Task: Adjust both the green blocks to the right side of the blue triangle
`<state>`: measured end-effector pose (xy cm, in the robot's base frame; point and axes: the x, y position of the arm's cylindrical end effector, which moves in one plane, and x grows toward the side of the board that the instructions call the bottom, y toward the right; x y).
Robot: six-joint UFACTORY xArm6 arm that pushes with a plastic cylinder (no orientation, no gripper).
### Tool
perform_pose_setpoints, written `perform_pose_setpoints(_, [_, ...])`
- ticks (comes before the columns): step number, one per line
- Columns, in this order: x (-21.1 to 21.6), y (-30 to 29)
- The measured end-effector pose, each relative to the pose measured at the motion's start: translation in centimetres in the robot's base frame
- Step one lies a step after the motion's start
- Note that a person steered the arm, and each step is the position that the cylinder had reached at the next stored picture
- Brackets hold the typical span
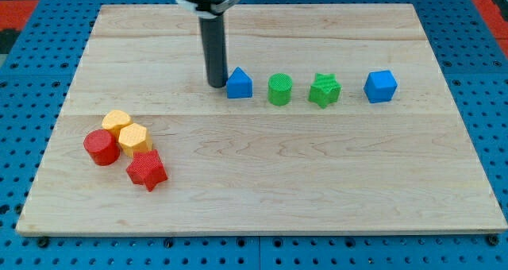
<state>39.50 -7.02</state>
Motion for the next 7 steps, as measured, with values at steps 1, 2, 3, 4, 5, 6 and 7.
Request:
perform_pose_setpoints(1, [4.8, 2.6])
perform_pose_setpoints(2, [5.4, 8.3])
perform_pose_setpoints(3, [4.3, 10.3])
perform_pose_setpoints(4, [2.9, 10.7])
perform_pose_setpoints(5, [3.9, 11.0])
perform_pose_setpoints(6, [6.5, 12.4])
perform_pose_setpoints(7, [6.1, 14.2])
